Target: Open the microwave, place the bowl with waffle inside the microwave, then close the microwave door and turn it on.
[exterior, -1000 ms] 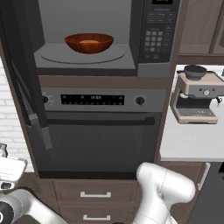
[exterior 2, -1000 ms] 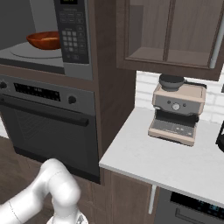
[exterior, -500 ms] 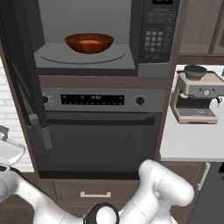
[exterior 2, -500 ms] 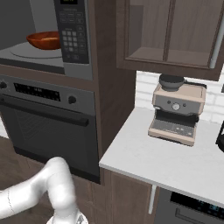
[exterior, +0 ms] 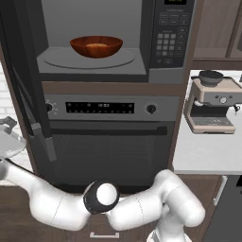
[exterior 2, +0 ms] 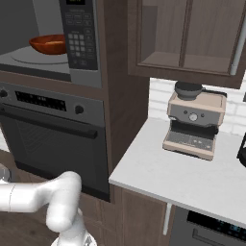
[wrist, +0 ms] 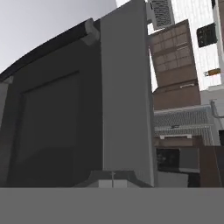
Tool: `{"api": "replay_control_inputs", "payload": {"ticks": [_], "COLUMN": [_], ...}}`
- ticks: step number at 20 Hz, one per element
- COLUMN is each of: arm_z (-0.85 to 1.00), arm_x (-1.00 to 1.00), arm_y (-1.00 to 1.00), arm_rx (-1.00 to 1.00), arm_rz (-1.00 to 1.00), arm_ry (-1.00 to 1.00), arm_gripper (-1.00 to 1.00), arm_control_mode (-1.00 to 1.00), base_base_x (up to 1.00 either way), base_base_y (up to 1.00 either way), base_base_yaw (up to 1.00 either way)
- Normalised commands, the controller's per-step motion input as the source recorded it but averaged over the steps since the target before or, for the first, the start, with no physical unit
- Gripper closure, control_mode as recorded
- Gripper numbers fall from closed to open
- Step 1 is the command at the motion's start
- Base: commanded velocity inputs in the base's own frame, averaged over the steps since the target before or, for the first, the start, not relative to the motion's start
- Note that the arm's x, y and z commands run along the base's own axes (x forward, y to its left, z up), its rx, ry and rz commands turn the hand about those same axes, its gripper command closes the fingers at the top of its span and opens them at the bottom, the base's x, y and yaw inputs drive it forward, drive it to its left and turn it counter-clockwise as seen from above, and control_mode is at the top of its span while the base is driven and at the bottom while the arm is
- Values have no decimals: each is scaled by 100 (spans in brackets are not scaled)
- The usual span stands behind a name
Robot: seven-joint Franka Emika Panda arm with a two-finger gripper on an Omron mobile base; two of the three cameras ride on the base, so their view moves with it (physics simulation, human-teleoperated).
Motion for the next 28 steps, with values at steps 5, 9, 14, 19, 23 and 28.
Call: {"api": "replay_control_inputs", "payload": {"ticks": [5,9,14,19,23,28], "arm_z": [42,40,30,-3,-50,-28], "arm_x": [2,8,6,54,97,92], "arm_y": [-98,-100,-100,-100,-69,-26], "arm_rx": [46,56,41,8,3,12], "arm_rz": [0,0,1,16,36,56], "arm_ry": [-24,-15,4,42,46,32], "arm_gripper": [100,100,100,100,100,100], "arm_control_mode": [-100,-100,-100,-100,-100,-100], "base_base_x": [0,0,0,0,0,0], "base_base_y": [0,0,0,0,0,0], "base_base_yaw": [0,0,0,0,0,0]}}
